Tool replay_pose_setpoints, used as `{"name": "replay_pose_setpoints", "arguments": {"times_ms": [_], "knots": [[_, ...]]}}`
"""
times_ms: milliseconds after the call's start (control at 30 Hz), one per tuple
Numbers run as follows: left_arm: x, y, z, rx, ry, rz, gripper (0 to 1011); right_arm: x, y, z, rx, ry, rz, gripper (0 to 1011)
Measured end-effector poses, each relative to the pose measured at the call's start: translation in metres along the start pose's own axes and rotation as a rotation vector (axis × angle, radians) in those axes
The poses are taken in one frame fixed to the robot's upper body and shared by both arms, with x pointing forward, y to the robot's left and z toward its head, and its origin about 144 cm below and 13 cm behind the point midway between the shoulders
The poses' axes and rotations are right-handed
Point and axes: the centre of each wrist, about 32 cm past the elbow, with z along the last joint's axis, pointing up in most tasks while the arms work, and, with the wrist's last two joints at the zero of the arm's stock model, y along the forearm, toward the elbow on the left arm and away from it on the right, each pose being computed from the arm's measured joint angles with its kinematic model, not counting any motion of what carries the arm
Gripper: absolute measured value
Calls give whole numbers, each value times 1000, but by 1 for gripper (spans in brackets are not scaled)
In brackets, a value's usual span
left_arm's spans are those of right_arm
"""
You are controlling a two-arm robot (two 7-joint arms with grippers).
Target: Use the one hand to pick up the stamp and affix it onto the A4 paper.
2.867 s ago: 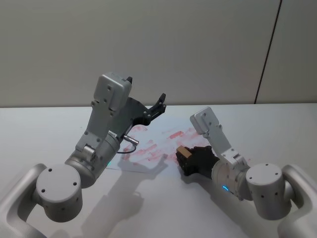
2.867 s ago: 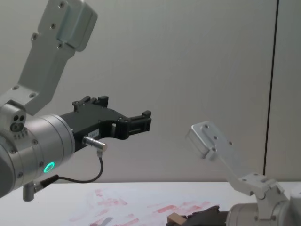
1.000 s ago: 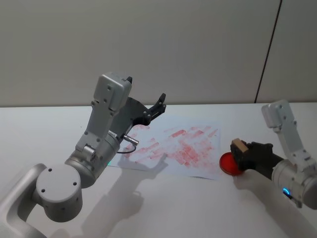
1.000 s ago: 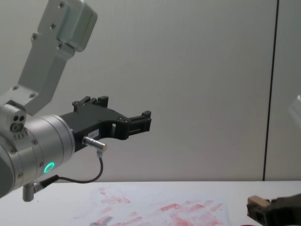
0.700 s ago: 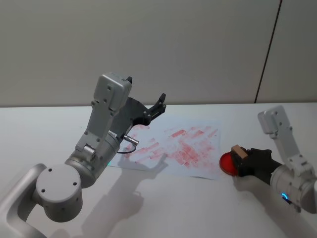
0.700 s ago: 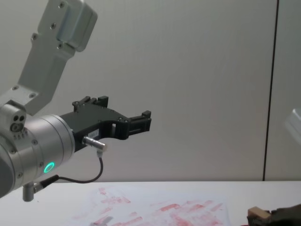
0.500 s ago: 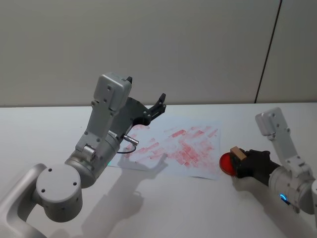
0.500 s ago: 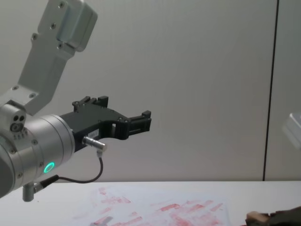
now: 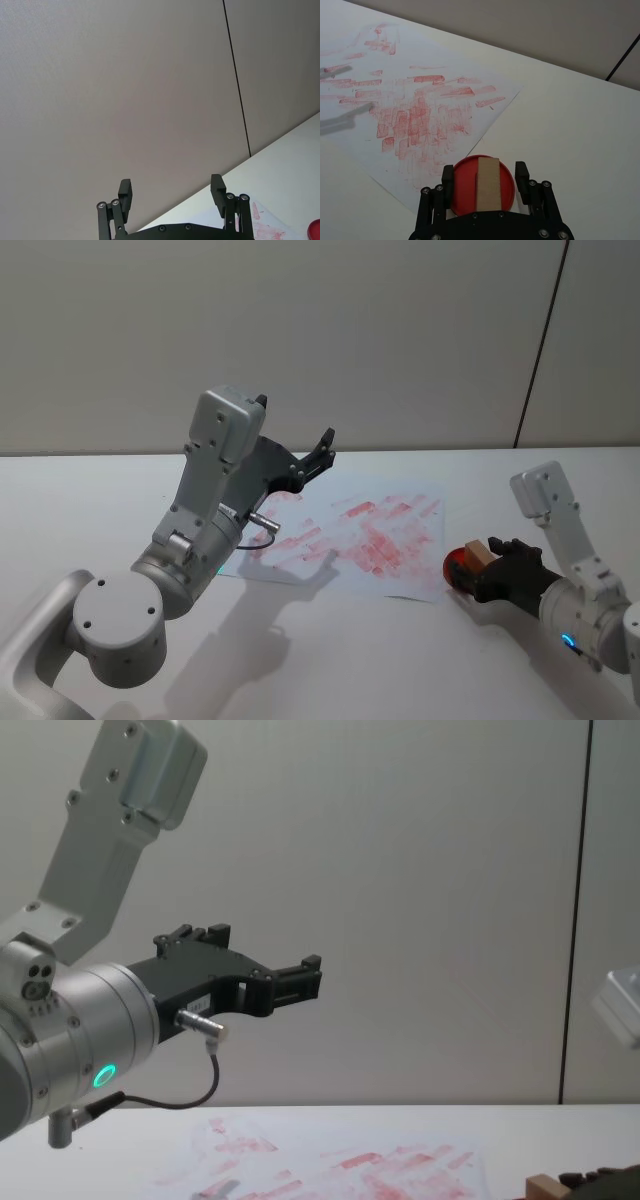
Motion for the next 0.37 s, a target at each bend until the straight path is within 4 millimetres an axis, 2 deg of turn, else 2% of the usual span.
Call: {"name": "replay_pose_setpoints", "arguments": {"times_ms": [67, 167, 267, 367], "knots": [[0, 0, 0, 0, 0, 0, 1001, 0, 0, 0, 0, -1, 0, 764], [0, 0, 0, 0, 0, 0, 1001, 0, 1, 0, -1, -1, 0, 816], [0, 0, 0, 0, 0, 0, 1001, 0, 1, -1, -2, -2, 0, 939], [0, 0, 0, 0, 0, 0, 1001, 0, 1, -1, -3, -2, 1, 998]]}}
